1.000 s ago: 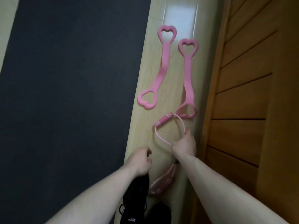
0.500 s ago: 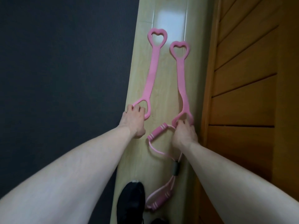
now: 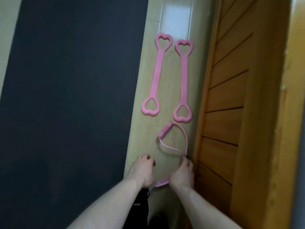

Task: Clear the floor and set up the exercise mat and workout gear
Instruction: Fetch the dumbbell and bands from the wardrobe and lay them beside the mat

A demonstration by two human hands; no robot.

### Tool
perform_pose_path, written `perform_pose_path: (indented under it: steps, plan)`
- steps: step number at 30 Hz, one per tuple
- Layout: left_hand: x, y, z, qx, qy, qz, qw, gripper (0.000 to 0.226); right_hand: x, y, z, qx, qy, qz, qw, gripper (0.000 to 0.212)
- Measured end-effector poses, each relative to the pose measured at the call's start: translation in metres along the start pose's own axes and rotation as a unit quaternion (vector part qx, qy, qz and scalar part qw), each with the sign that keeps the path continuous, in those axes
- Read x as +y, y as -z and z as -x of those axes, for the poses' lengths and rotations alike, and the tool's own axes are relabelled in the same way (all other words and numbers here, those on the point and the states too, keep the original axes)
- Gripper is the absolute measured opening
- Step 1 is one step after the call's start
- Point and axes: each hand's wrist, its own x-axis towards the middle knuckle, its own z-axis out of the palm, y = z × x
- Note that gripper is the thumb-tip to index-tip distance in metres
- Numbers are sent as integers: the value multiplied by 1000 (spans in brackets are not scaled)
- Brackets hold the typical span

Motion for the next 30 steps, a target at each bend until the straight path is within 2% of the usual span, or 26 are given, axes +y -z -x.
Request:
perform_pose_path:
  steps: [4,7,11,14,16,18,20,21,25,28,30]
  plan:
    - [-5,-49,31,-27,3,19,999,45,26,-16,24,-46,-9,-39,998,59]
    - [-11,-79,46,-37,10,37,999,46,30,-25,22,-85,-14,-26,996,69]
    - [-23,-97,57,-2,17,69,997,43,21,-27,6,-131,-31,9,991,68]
    - [-41,-91,59,19,41,85,995,42,24,-34,0,-113,-41,-4,993,62]
    - [-54,-85,64,35,54,87,994,45,30,-42,5,-122,11,86,989,53]
    - [-69,-82,75,47,64,81,994,49,47,-59,18,-146,66,204,966,56]
    - [-87,-81,85,56,73,75,993,47,63,-71,30,-110,136,272,946,49]
    - [-97,-79,91,61,80,72,992,45,69,-78,36,-105,155,286,940,46]
    - [-128,-77,116,59,104,60,991,44,84,-107,57,-128,220,349,902,58]
    - [-137,-77,128,55,114,50,991,43,87,-116,71,-164,228,397,874,47]
    - [-137,-79,138,45,121,48,990,43,86,-114,82,-181,221,400,871,45]
